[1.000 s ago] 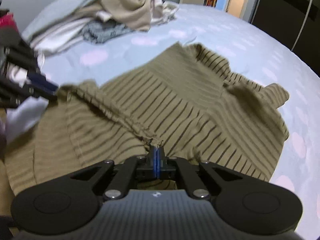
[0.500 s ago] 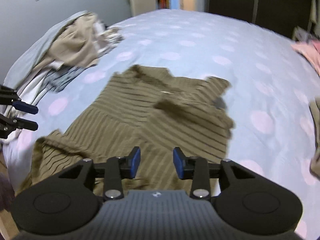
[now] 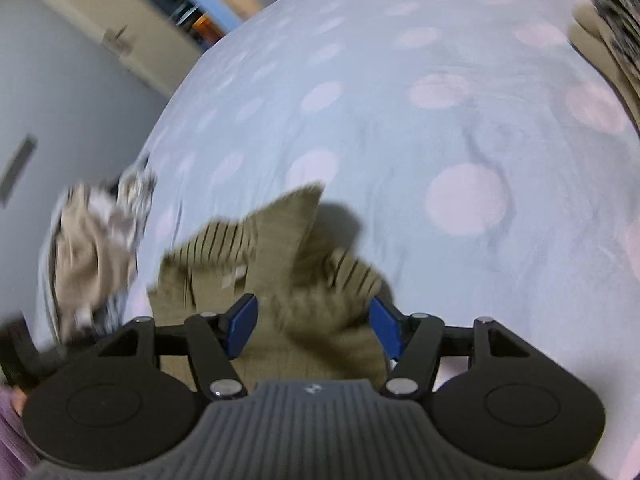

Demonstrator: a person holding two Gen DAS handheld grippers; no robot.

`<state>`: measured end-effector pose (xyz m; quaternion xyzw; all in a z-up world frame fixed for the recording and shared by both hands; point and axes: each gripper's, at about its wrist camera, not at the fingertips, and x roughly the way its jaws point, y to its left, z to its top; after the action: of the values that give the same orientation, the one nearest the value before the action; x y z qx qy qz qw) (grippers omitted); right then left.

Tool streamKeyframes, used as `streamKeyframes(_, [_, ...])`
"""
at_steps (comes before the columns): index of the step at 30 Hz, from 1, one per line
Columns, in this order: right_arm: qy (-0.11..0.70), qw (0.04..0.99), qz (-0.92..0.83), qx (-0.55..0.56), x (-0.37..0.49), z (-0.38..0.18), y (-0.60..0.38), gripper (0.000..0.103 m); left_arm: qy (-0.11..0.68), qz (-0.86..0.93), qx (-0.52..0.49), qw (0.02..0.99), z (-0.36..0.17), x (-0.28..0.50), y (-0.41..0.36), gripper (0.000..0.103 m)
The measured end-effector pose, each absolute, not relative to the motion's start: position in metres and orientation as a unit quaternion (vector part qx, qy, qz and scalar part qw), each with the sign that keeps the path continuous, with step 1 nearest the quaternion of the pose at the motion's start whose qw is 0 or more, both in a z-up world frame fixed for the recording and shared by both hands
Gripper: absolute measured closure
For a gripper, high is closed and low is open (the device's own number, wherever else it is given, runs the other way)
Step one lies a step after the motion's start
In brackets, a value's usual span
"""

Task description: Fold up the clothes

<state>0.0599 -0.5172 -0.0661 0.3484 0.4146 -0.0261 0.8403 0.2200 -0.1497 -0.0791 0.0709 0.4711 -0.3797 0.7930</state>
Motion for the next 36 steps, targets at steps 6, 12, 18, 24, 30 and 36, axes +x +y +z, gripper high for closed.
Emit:
streamKeyframes(6, [0.466, 0.798, -0.046, 0.38, 0.087, -0.104, -0.527, 0.054, 0.501, -0.382, 0.04, 0.775, -0.1, 0.241, -0.163, 0.064])
streamKeyframes(12, [0.458, 0.795, -0.045, 0.395, 0.105, -0.117, -0.529, 0.101, 0.501, -0.38, 0.048, 0.776, -0.109, 0.247, -0.166, 0.091])
streamKeyframes(18, [0.45, 0.835, -0.096, 0.301, 0.126, -0.091, -0.54, 0.101, 0.501, -0.381, 0.056, 0.775, -0.114, 0.251, -0.17, 0.096])
streamKeyframes(24, [0.437, 0.846, -0.118, 0.281, 0.131, -0.093, -0.54, 0.094, 0.493, -0.386, 0.047, 0.778, -0.109, 0.253, -0.168, 0.088])
streamKeyframes(30, [0.41, 0.861, -0.082, 0.289, 0.115, -0.078, -0.543, 0.062, 0.471, -0.406, 0.036, 0.783, -0.096, 0.257, -0.159, 0.056])
streamKeyframes(36, [0.427, 0.86, -0.009, 0.278, 0.091, -0.087, -0.54, 0.046, 0.473, -0.44, 0.06, 0.761, -0.102, 0.257, -0.163, 0.045])
